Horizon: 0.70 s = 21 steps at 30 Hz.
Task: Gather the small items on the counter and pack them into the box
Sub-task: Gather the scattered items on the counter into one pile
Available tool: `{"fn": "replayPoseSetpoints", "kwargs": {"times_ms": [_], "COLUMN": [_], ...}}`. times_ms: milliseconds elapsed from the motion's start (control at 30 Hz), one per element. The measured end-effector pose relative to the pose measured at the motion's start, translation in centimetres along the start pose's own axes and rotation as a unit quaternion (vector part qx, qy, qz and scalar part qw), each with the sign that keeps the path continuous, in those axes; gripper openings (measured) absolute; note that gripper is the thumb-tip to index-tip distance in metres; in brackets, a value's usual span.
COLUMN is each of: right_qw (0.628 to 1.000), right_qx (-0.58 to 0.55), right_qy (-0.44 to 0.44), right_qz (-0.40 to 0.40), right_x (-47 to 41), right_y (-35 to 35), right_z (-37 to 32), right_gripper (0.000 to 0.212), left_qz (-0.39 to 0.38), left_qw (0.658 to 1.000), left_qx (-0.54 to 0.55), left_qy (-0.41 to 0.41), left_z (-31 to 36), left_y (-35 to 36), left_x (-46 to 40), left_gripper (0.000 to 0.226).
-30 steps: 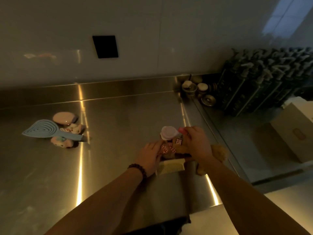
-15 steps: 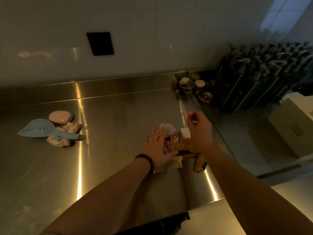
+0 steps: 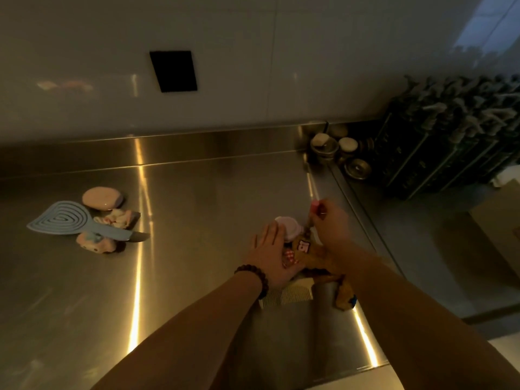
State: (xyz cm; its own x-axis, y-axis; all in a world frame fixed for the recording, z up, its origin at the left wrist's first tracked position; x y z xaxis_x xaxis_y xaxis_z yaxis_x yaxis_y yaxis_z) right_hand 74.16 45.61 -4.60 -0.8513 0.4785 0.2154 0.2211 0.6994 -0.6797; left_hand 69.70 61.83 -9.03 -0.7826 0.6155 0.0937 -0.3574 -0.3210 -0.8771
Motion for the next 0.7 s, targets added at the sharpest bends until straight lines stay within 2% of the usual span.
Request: {"fn": "replayPoseSetpoints", "kwargs": {"times_ms": [133,300,367,533,700], "right_qw": [1.000,1.000,0.999,0.993,0.982], "right_qx": [0.003,0.006,0.023,0.038,0.056], "right_qy": [0.010,-0.019,-0.040,-0.115,-0.160], "right_qz": [-0.009,-0.009,0.001,0.001,-0.086], "right_x": [0.3,1.3,1.9,3.7,8.1], "right_y": [-0.1,-1.1,-1.4,0.2,4.9], "right_z": [0.4,-0.7,-1.9,-5.2,-8.6], "right_gripper": [0.006,0.060,0.070,0.072,0.069], "left_qz": [-0.001,0.050,0.069,0.134,0.175], "left_qw": [1.000,0.998,0.997,0.987,0.971], "left_qx": [0.002,0.028,0.027,-0.021,-0.053], "left_qy": [0.002,-0.013,-0.031,-0.089,-0.154], "left_z": [0.1,-0.4,-1.3,-4.3,-7.8], "left_y": [-0.4,-2.6,-3.9,-7.5,-10.2], "left_x": [0.0,1.2,2.2,6.1,11.0], "left_gripper": [0.099,0.097,0.092,0.078,0.077]}}
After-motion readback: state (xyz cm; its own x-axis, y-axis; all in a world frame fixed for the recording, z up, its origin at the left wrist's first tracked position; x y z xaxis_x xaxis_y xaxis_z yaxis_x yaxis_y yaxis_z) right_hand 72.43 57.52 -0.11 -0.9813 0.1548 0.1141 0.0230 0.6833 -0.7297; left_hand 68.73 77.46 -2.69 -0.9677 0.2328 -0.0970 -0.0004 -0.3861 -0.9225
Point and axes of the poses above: each hand's wrist, its own x-axis away from the middle knuckle, its own y-axis out of the palm, z = x × y, the point moved 5 cm from there along -x, towards the middle knuckle, and after that the axes turned 15 degrees about y, right-handed, at the moved point
